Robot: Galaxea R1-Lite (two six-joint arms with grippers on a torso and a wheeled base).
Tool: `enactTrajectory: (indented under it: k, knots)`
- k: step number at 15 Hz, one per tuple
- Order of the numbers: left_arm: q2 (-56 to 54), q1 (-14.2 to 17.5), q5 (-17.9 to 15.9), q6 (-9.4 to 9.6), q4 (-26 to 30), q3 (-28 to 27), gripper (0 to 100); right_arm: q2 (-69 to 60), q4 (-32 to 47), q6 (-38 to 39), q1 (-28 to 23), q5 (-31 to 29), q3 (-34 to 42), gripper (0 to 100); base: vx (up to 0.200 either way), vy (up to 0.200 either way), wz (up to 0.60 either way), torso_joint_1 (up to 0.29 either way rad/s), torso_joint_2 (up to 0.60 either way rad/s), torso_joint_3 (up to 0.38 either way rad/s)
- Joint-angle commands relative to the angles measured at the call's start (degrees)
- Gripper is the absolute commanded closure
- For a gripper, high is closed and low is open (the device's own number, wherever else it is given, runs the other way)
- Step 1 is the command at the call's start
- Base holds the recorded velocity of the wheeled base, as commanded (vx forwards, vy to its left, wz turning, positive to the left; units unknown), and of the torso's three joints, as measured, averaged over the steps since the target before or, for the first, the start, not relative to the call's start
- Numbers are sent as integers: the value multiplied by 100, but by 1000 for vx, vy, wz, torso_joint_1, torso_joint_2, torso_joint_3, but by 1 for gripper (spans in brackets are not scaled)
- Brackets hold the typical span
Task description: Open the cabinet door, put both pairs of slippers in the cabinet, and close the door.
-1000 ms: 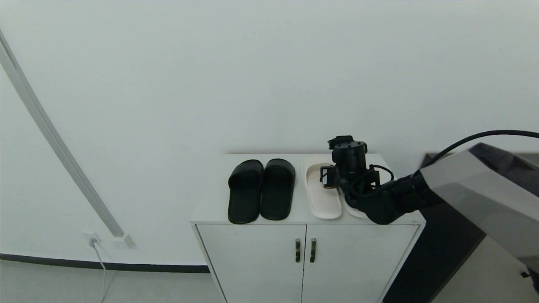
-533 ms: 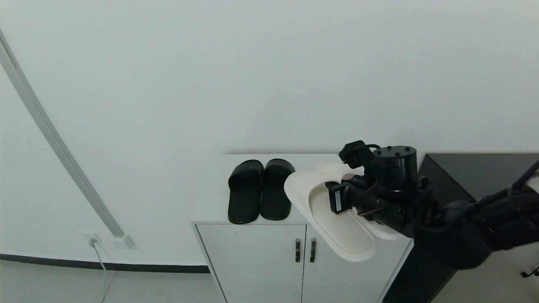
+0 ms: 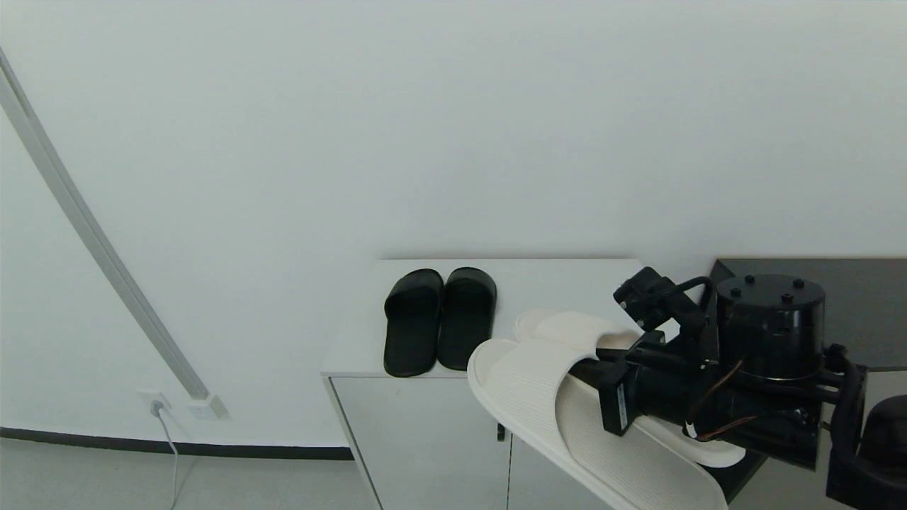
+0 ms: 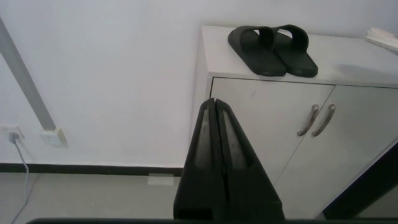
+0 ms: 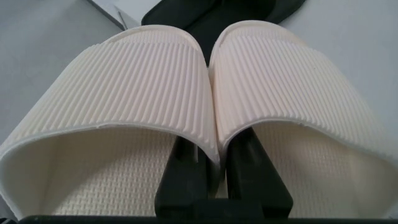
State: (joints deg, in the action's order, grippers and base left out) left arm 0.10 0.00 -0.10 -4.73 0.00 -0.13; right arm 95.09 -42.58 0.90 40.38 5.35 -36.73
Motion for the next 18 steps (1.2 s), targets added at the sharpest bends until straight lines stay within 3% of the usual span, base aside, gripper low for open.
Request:
enactTrajectory:
  k: [1,6,13,18]
  knots:
    - [-1,0,1,-10,0,5,100,-113,-5,-11,58,1,43,100,0,0,0,0,0,0]
    - [-1,0,1,-10,0,-4,100,-87,-5,-11,85,1,78,100,0,0,0,0,0,0]
    - [-1,0,1,-10,0,-4,100,-87,-5,-2,93,-17,113,100,-200,0,0,-2,2,2]
    - [-1,0,1,-10,0,-4,100,-87,-13,-11,85,-17,201,100,0,0,0,0,0,0]
